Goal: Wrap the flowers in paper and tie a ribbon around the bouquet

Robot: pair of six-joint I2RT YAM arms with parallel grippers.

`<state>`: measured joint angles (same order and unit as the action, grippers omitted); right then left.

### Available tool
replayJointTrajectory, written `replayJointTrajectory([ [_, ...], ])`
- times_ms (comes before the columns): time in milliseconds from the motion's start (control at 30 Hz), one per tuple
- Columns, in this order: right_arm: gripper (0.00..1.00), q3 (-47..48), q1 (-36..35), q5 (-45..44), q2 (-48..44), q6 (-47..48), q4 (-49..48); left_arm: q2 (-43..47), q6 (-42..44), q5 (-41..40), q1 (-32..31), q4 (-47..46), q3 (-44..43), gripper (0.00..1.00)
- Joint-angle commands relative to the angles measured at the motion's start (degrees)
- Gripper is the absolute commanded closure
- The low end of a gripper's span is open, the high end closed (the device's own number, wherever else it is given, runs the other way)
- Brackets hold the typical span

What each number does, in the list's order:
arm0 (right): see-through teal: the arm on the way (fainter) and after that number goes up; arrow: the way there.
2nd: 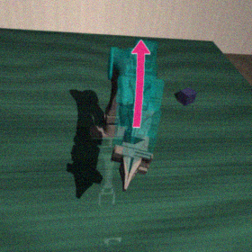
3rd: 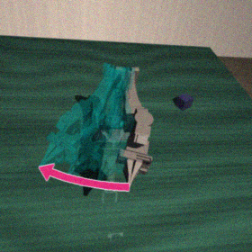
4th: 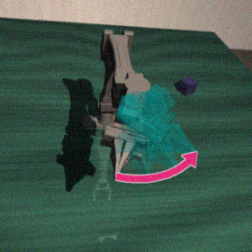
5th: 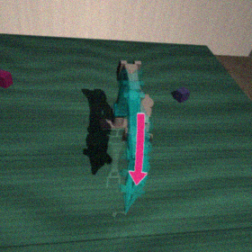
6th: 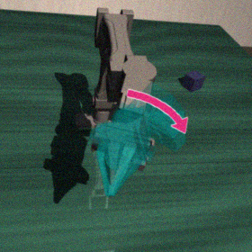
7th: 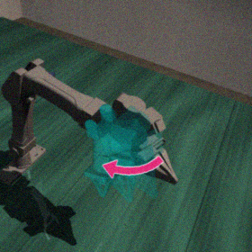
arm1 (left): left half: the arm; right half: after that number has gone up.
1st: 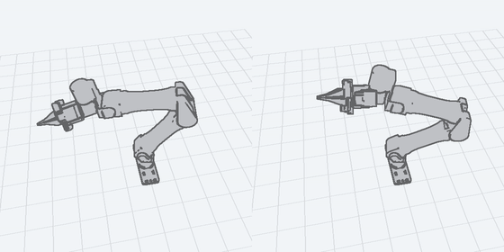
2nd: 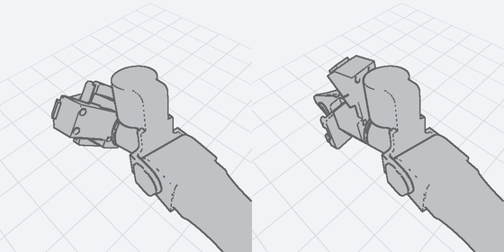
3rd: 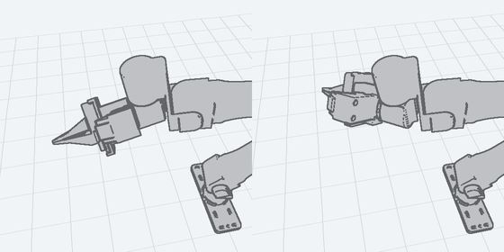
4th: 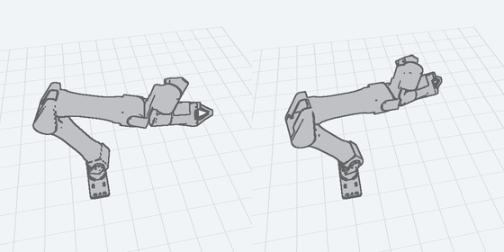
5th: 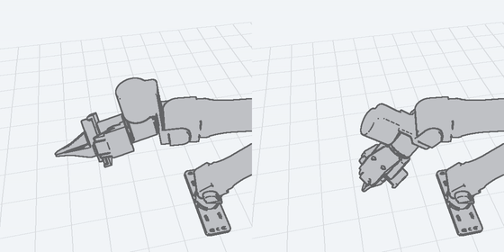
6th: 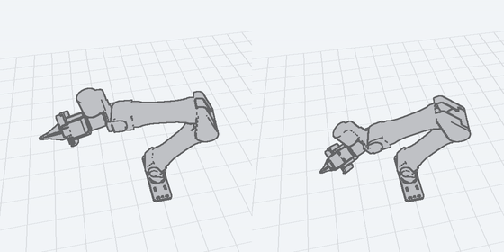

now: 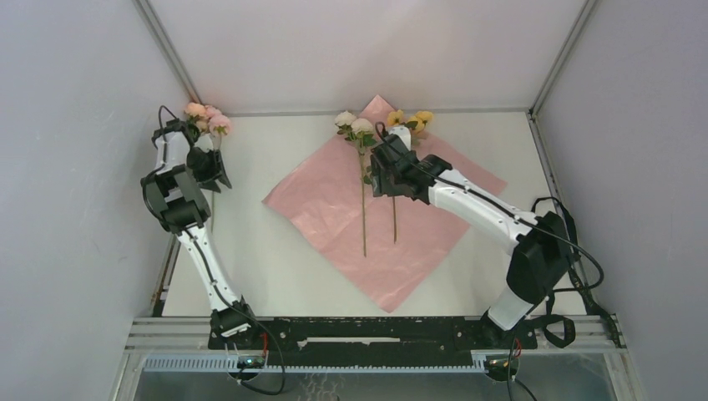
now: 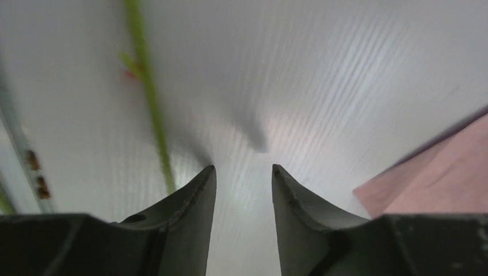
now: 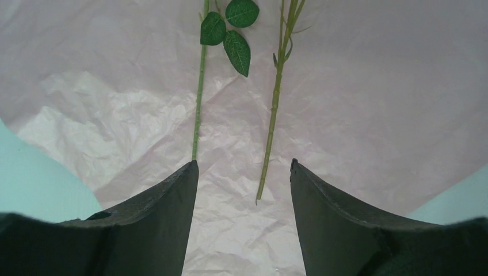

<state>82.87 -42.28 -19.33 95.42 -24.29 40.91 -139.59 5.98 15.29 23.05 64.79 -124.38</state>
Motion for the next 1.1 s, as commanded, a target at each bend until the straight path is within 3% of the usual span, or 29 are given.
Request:
replayJointTrajectory([
  [0,0.32,-1.02,-0.42,-2.83,-4.87,0.6,-0.98,5.74,5.1,2.79,-1.81,2.1,7.77,0.54],
  [200,0.32,-2.46,-2.02,-6.26,-8.85,0.91,1.74,12.52,13.53,-6.39,-3.68,4.54,21.12,0.44],
  [333,0.32,-4.19,-2.48,-6.25,-11.29,0.78,1.66,21.67,15.8,-12.31,-3.21,-1.06,28.7,0.47],
  [433,0.32,-4.47,-3.1,-7.3,-11.65,0.58,2.09,28.05,16.93,-16.47,-2.72,-6.96,32.95,0.4],
  [567,0.32,-4.91,-4.14,-8.49,-11.91,0.59,2.69,28.32,17.09,-22.34,-1.55,-8.83,34.25,0.34],
  [767,0.32,-5.7,-4.3,-9.82,-11.38,0.5,3.46,25.02,18.85,-22.72,-1.18,-9.53,36.99,0.29],
  [867,0.32,-5.7,-4.4,-10.29,-11.21,0.7,3.86,19.6,19.24,-20.8,-0.74,-5.21,31.33,0.36],
  [1067,0.32,-7.04,-4.64,-12.71,-12.38,0.8,4.73,11.02,19.54,-17.86,-0.35,3.51,21.47,0.63],
])
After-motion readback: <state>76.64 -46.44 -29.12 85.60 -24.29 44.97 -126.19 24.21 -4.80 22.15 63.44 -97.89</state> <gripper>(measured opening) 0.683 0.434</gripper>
